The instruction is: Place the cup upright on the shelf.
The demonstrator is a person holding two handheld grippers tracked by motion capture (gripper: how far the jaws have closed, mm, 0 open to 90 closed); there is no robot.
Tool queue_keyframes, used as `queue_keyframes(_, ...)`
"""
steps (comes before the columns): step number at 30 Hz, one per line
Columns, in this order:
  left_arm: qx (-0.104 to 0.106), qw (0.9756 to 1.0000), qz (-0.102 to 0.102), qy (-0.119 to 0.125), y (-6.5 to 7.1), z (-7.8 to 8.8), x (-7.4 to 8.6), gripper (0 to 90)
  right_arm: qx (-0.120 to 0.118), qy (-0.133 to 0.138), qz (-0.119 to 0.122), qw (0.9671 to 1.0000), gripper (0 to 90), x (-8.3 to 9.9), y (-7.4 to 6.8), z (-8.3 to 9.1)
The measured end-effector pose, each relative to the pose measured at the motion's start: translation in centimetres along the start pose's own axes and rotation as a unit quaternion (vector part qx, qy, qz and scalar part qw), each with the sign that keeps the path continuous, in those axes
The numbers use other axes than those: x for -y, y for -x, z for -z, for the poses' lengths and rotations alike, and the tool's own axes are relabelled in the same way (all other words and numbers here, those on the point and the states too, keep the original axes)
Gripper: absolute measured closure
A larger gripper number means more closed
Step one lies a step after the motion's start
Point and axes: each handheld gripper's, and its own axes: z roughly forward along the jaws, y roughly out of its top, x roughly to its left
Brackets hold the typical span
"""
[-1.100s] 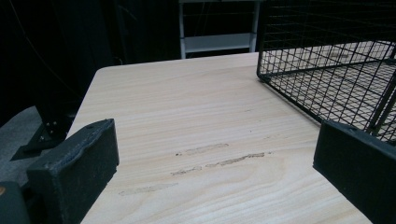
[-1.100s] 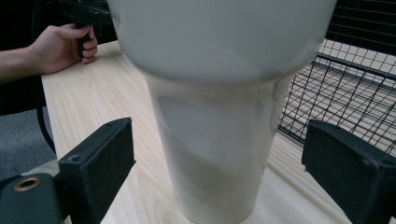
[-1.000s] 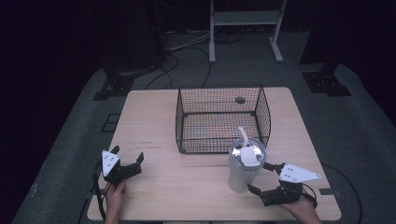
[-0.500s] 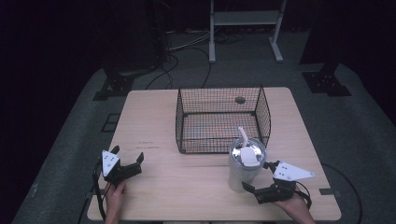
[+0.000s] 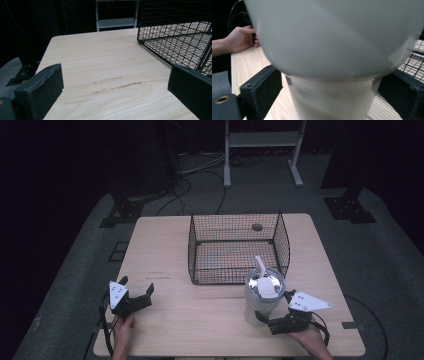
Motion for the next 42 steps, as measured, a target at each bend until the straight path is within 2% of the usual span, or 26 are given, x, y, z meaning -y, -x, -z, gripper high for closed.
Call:
queue_keyframes(9, 0.000, 1.0000, 0.000, 0.000, 0.0, 0.0, 0.0, 0.0, -0.002, 0.014, 0.001, 0.9999, 6.3, 0.1, 0.2, -0.8)
queue_keyframes(37, 0.001, 1.0000, 0.000, 0.001, 0.0, 0.0, 0.0, 0.0, -0.014, 0.016, -0.004, 0.9998, 7.0, -0.1, 0.3, -2.1)
queue_keyframes(42, 0.001, 1.0000, 0.000, 0.001, 0.0, 0.0, 0.0, 0.0, -0.014, 0.017, 0.002, 0.9998, 7.7, -0.1, 0.4, -2.1)
